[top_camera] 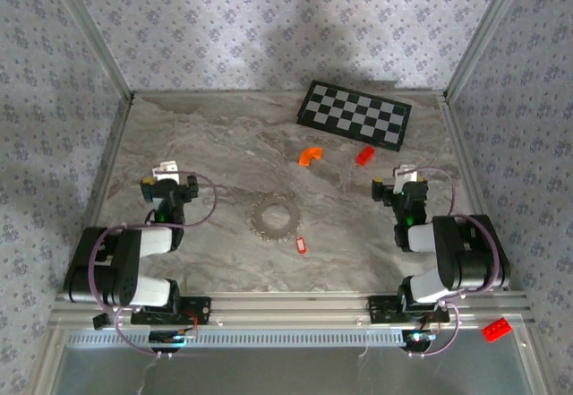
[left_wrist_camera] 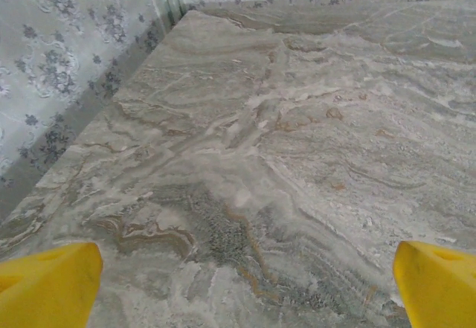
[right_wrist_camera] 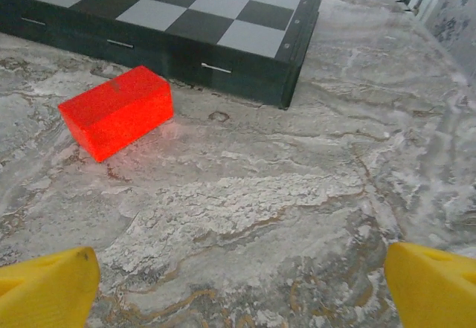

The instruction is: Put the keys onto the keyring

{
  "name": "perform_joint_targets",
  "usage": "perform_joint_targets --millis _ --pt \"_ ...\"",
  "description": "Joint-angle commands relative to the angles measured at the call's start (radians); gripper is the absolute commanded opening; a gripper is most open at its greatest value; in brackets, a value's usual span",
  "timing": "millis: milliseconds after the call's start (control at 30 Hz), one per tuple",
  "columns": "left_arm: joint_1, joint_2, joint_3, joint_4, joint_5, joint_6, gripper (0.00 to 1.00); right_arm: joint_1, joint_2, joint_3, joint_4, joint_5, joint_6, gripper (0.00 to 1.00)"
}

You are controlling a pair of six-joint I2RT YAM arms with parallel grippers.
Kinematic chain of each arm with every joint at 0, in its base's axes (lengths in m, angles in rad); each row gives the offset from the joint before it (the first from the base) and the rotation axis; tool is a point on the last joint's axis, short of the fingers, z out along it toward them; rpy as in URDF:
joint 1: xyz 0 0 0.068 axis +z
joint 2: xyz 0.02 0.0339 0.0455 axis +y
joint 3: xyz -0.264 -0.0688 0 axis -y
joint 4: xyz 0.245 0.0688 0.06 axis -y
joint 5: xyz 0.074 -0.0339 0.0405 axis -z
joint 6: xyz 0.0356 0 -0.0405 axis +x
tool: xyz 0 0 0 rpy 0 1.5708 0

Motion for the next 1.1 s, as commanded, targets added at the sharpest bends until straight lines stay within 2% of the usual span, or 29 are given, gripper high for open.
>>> perform_joint_targets --millis 0,67,167,367,533,1067 --pt "0.007 0.04 0.023 0.103 0.041 0.014 1.0 -0.015 0.036 0.038 0.086 0.006 0.026 1.0" --pt "0.007 0.082 0.017 0.155 0.042 0.014 1.0 -0.031 0.024 0.081 -0.015 0.014 0.053 1.0" --pt "0.013 0.124 0.044 0.144 0.051 0.011 1.0 -0.038 0.026 0.125 -0.088 0.068 0.07 0.99" --pt "0.015 0.138 0.079 0.084 0.062 0.01 1.0 -0.038 0.032 0.123 -0.076 0.068 0.069 1.0" --pt "0.058 0.139 0.115 0.013 0.097 -0.032 1.0 -0.026 0.032 0.125 -0.073 0.07 0.053 0.99" --pt "0.071 0.137 0.118 0.003 0.108 -0.042 1.0 -0.029 0.033 0.133 -0.089 0.046 0.05 1.0"
